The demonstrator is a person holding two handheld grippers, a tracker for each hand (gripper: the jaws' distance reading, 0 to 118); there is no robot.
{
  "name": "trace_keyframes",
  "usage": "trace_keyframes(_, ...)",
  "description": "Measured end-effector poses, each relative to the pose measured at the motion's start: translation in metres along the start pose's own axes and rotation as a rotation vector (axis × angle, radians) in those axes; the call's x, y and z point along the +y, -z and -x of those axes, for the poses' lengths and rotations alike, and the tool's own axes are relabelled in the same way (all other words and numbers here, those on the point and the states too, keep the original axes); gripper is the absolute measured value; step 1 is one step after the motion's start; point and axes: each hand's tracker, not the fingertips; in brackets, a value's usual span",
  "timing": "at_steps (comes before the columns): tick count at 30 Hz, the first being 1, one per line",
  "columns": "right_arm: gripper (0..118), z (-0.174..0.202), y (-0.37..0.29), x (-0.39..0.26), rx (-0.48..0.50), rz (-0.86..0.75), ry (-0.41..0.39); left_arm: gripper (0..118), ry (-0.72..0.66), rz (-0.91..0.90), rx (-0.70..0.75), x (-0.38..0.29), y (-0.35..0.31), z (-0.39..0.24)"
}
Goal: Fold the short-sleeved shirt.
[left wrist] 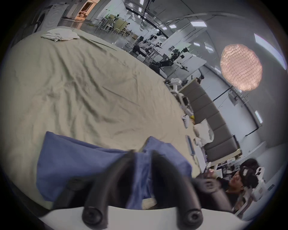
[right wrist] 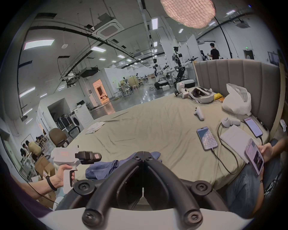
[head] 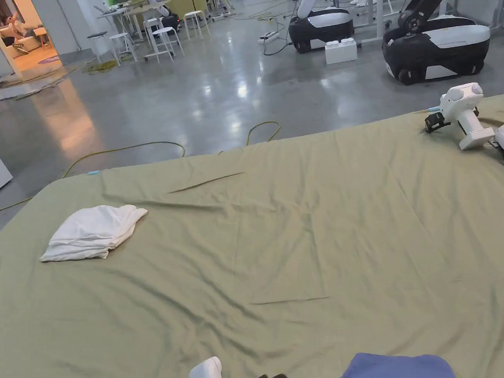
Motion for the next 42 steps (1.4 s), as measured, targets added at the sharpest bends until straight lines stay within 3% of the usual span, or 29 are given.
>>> trace_keyframes(1, 0, 0.000, 0.000, 0.000, -0.004, -0.001, 0.006, 8, 0.009, 0.014, 0.033, -0.005, 0.006, 0.002)
trace_keyframes(4, 0, 0.000, 0.000, -0.001, 0.001, -0.006, 0.017, 8, -0.081, 0.146, -0.073, -0.027, 0.042, 0.010)
trace_keyframes(7, 0, 0.005, -0.001, -0.001, 0.013, 0.002, 0.005, 7, 0.013, 0.289, 0.053, -0.049, 0.083, 0.003)
trace_keyframes(9, 0, 0.010, -0.002, -0.001, 0.003, 0.008, -0.036, 7, 0.037, 0.237, 0.059, -0.048, 0.088, 0.008)
trace_keyframes(11, 0, 0.014, -0.001, -0.003, -0.002, 0.019, -0.070, 9, -0.052, 0.252, 0.028, -0.036, 0.071, 0.007)
trace_keyframes(12, 0, 0.015, -0.001, -0.004, 0.001, 0.021, -0.076, 25, -0.052, 0.223, -0.007, -0.033, 0.058, 0.007)
trace_keyframes(14, 0, 0.016, 0.003, -0.006, 0.020, 0.034, -0.078, 74, 0.001, 0.104, -0.011, -0.023, 0.020, 0.012)
trace_keyframes(18, 0, 0.018, 0.014, -0.010, 0.072, 0.048, -0.075, 94, -0.072, -0.033, 0.046, -0.002, -0.044, 0.049)
trace_keyframes(21, 0, 0.025, 0.024, -0.011, 0.074, 0.053, -0.076, 94, -0.237, -0.105, 0.101, -0.001, -0.070, 0.106)
trace_keyframes(25, 0, 0.034, 0.027, -0.009, 0.095, 0.052, -0.084, 93, -0.500, -0.109, 0.018, -0.026, -0.069, 0.151)
trace_keyframes(29, 0, 0.037, 0.026, -0.008, 0.096, 0.058, -0.099, 83, -0.551, -0.020, -0.098, -0.052, -0.032, 0.123)
trace_keyframes(30, 0, 0.038, 0.025, -0.008, 0.093, 0.061, -0.103, 71, -0.545, -0.047, -0.112, -0.053, -0.028, 0.118)
trace_keyframes(31, 0, 0.037, 0.024, -0.010, 0.087, 0.066, -0.109, 48, -0.553, -0.041, -0.102, -0.053, -0.025, 0.115)
trace_keyframes(32, 0, 0.036, 0.023, -0.011, 0.079, 0.069, -0.117, 15, -0.573, -0.037, -0.089, -0.049, -0.021, 0.130)
trace_keyframes(36, 0, 0.034, 0.020, -0.012, 0.064, 0.077, -0.127, 14, -0.611, -0.057, -0.081, -0.046, -0.024, 0.132)
trace_keyframes(40, 0, 0.030, 0.019, -0.013, 0.070, 0.073, -0.093, 14, -0.533, -0.127, -0.070, -0.031, -0.067, 0.124)
trace_keyframes(42, 0, 0.027, 0.024, -0.014, 0.081, 0.077, -0.074, 14, -0.453, -0.164, 0.011, -0.014, -0.098, 0.119)
